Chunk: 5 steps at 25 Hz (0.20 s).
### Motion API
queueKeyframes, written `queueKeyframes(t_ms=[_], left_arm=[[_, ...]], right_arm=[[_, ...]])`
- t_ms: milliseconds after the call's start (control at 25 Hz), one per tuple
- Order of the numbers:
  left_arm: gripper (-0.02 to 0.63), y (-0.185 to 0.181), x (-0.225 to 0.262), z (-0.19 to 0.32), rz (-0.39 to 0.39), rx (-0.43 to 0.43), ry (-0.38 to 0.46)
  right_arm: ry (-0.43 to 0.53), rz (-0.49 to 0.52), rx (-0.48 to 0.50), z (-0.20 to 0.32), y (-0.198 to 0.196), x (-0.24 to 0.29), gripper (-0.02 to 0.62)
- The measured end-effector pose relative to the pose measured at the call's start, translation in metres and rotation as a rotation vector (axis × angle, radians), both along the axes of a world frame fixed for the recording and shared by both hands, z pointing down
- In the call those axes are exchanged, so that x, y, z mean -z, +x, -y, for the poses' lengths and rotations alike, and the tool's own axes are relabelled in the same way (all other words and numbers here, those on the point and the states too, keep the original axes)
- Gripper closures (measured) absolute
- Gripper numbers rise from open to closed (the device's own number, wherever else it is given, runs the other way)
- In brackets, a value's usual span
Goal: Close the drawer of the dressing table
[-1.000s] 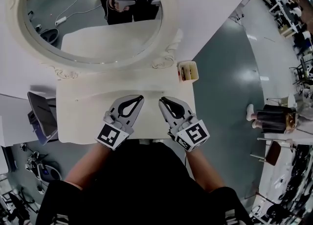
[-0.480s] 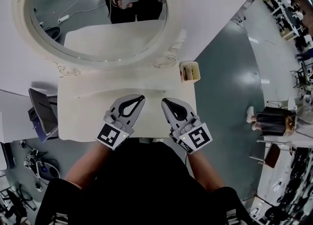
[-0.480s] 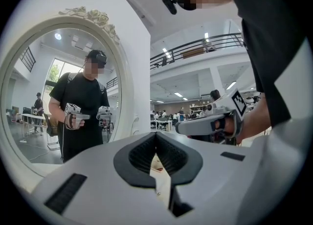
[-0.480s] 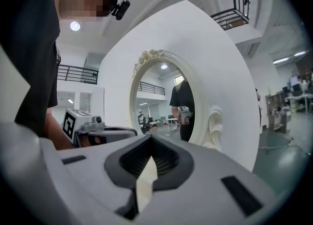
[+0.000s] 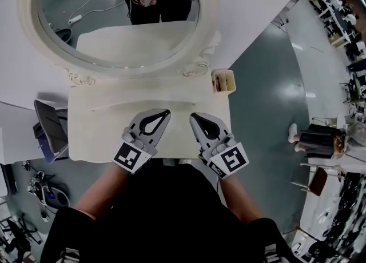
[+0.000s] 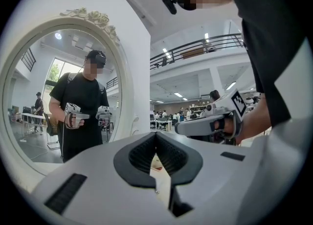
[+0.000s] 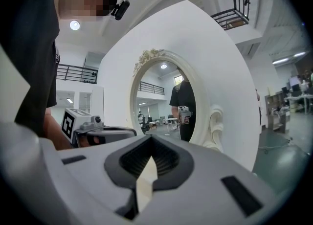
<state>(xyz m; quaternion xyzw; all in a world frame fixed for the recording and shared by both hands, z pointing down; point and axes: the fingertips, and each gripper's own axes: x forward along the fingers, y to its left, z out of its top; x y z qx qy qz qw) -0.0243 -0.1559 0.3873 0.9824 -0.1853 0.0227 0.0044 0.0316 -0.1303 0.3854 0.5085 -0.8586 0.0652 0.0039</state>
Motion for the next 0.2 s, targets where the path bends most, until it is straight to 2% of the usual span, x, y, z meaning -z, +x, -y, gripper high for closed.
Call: queueKeyframes(t_ms=[200], left_arm=[[0.615,-0.0018,-0.0004,-0.0014,-0.001,-0.001,-0.001]], right_arm=[[-0.005,0.008,-0.01,-0.001,0.0003,-0.002,0.594]])
